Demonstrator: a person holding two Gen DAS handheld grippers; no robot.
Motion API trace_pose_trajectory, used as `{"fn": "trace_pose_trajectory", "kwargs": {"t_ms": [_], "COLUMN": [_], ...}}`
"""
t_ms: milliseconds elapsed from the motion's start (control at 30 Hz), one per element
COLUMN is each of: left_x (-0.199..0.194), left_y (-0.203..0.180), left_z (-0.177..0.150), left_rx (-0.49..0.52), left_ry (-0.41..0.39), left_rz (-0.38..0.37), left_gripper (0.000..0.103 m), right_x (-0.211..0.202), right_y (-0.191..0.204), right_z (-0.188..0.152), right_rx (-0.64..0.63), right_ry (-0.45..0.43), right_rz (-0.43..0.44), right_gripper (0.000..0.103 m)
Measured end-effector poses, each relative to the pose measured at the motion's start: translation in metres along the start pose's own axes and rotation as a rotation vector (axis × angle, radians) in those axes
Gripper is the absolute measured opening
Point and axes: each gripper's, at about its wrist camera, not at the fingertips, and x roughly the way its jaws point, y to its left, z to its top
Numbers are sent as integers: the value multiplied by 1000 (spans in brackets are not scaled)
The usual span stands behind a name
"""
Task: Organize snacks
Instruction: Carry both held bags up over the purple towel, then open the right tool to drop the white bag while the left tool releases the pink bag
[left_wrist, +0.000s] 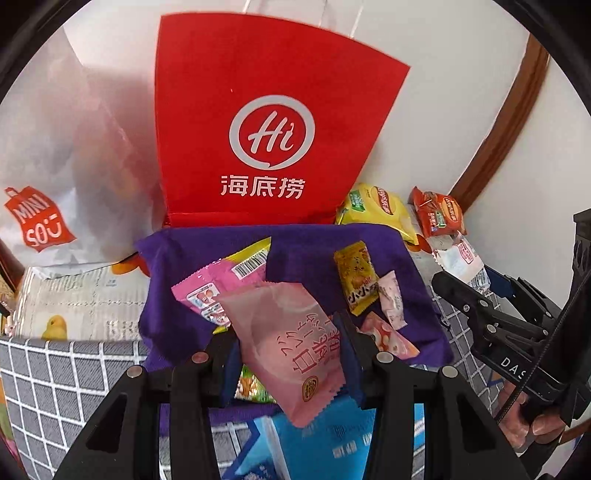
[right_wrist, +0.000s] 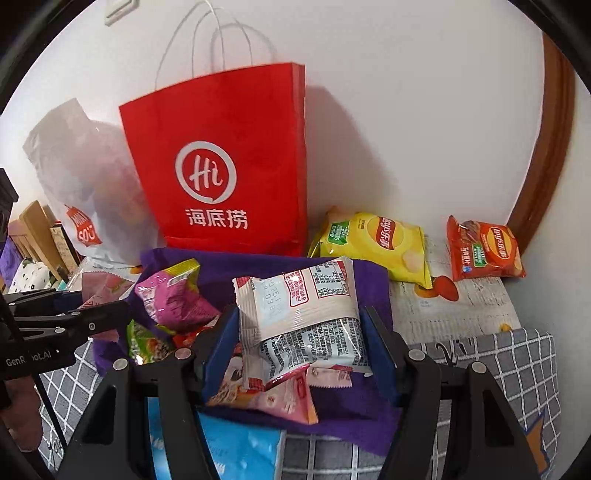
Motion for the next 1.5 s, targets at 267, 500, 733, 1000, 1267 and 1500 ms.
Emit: {"fn": "trace_pose_trajectory", "kwargs": {"t_ms": [267,500,733,1000,1267,1500], "left_x": [35,64,75,79,82,83], "left_y": [6,10,11,1,-4,-5], "left_z": [10,13,12,9,7,6], "left_rx": [-8,-7,19,77,101,106], "left_ry": [47,95,108,95,86,81], "left_rz": [10,11,47,100,139,154], "left_gripper": [43,43,43,44,44,44], "right_x": [36,66,86,101,108,115], "right_y": [-4,-13,-19,-23,-31,-34], "right_z": [5,1,-7,-15,-16,-16], "right_rx": [-17,-22,-43,-63,-49,-44], "right_ry": [44,102,168,225,245,258], "right_rz": [10,16,10,-9,-22,-24], "right_gripper": [65,65,65,65,66,67]}}
